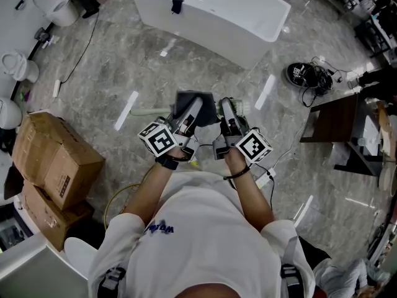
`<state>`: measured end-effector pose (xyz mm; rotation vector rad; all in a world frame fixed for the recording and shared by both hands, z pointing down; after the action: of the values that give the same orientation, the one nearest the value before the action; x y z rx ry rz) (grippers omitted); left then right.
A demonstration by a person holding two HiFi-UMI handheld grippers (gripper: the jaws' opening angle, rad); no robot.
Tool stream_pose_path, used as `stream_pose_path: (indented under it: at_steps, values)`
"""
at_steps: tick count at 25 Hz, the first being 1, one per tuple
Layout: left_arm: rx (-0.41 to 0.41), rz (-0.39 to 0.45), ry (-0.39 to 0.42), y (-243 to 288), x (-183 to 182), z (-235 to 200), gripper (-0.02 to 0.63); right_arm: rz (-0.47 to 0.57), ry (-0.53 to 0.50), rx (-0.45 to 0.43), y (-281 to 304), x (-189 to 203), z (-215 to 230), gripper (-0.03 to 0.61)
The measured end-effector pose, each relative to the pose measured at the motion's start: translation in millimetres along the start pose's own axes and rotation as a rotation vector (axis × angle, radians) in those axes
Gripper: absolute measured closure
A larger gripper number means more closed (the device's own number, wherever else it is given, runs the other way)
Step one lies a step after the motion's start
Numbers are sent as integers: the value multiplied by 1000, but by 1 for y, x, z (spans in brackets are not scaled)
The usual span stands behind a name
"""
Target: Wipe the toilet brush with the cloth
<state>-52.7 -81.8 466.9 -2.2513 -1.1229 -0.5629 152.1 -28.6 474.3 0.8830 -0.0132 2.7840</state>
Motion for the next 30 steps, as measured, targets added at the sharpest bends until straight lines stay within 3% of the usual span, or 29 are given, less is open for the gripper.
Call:
stream_pose_path:
  at_steps: [10,30]
  values:
    - [-36,-10,-14,-11,-1,-4,545,-21,27,9,1,9,7,416]
    - [-4,2,-11,0,0,-1,541,-9,13,14,-6,-12,16,416]
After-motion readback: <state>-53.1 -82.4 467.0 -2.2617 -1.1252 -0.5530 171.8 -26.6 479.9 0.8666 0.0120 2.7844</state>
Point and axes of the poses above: the fingertips, and each gripper's own axes: y forward along the fingers, z to its right, x out of its underside, the point moved 9 cm from there along -y, backward along the fingers, and after that the axes turned 7 degrees about x, right-handed, at the moved point
